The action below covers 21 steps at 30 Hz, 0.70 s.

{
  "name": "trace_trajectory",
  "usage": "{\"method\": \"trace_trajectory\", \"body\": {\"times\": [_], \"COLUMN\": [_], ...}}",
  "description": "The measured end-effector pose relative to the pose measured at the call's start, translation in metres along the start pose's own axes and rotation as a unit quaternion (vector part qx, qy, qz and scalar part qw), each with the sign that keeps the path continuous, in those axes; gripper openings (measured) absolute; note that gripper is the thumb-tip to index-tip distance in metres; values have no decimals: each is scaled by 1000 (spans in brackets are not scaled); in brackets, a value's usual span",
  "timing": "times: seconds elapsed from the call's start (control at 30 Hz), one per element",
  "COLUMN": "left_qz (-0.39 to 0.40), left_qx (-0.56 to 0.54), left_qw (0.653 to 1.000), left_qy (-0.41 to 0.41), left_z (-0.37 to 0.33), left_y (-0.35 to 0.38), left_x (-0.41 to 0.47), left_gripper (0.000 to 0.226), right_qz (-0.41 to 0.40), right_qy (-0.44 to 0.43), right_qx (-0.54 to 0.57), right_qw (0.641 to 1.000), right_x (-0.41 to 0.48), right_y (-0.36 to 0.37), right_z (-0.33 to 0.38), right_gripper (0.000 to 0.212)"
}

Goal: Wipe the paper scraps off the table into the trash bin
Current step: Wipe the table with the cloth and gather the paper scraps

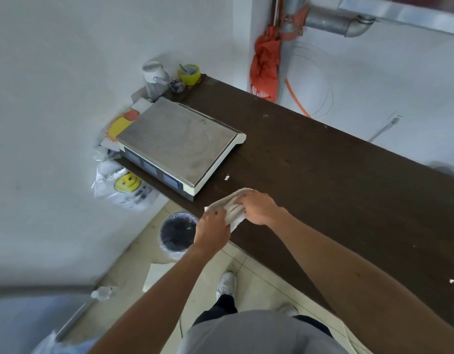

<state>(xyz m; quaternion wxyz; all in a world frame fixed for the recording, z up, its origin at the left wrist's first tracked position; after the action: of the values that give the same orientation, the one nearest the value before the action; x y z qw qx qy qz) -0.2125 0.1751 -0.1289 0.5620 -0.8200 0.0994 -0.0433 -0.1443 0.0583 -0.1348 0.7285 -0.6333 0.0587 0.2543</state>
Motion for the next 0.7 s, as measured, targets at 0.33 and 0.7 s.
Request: {"method": "trace_trajectory", "body": {"times": [0.33,0.7], "left_qz": [85,136], "left_qx": [-91,-110], "left_qw": [992,978], "left_qy": [35,114], "left_z": [-74,-175], "left_y": [46,93], "left_x": [12,3], "left_gripper": [27,34], "right_qz": [61,61], "right_qy": [97,237], "right_qx": [85,108], "right_qw": [990,964], "right_x": [-44,-111], "right_y": [10,27], "right_z": [-88,-189], "right_gripper": [43,38]}}
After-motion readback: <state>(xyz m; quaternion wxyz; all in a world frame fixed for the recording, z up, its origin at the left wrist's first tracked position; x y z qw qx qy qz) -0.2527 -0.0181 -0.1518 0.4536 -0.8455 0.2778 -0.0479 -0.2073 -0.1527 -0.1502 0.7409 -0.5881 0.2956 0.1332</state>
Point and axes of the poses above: each hand's wrist, its own x-axis towards the middle knuckle, its own y-axis out of the palm, z = x × y, the point moved 8 cm from there along x, towards the middle knuckle, and after that the axes turned 12 degrees about y, right-handed, at the moved point
